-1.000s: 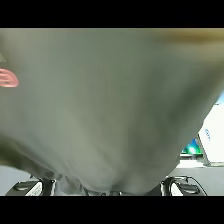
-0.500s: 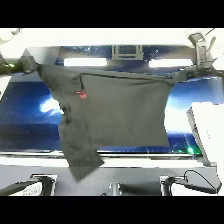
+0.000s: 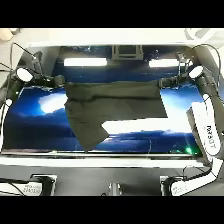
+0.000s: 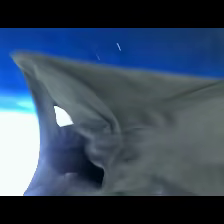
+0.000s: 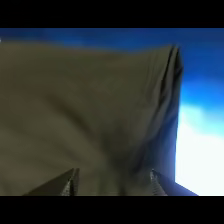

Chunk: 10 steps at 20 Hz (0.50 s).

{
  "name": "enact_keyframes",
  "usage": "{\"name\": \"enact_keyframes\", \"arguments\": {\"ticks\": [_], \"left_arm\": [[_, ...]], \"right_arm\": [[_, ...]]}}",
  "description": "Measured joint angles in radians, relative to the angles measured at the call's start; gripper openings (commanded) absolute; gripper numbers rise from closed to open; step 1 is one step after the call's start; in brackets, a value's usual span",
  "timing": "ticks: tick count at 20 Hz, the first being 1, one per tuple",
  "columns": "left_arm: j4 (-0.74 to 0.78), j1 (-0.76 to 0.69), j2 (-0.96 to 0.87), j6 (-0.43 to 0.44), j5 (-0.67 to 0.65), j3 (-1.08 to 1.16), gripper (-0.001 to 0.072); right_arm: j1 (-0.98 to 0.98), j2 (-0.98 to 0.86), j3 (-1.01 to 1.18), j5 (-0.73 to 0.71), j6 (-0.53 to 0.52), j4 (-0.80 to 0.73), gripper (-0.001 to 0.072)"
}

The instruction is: Fold the shirts.

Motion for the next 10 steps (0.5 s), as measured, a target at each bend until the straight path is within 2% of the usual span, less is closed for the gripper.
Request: {"name": "enact_keyframes", "arguments": {"ticks": [2, 3, 4, 7, 10], "left_arm": [[0.034, 0.029, -0.006, 0.001, -0.116, 0.028, 0.0585], [0.062, 0.053, -0.007, 0.001, -0.196, 0.037, 0.0497], [0.083, 0.081, -0.007, 0.001, -0.274, 0.038, 0.0475], [0.091, 0.154, 0.026, 0.002, -0.447, -0.065, 0.0475], [0.051, 0.167, 0.084, 0.023, -0.465, -0.279, 0.0471]], "right_arm": [[-0.039, 0.000, 0.036, 0.105, -0.053, -0.032, 0.0507], [-0.066, 0.000, 0.048, 0.174, -0.074, -0.058, 0.0502], [-0.101, 0.000, 0.056, 0.251, -0.090, -0.083, 0.0489], [-0.197, -0.001, 0.035, 0.447, -0.122, -0.128, 0.0485], [-0.242, -0.002, -0.018, 0.541, -0.134, -0.137, 0.0485]]}}
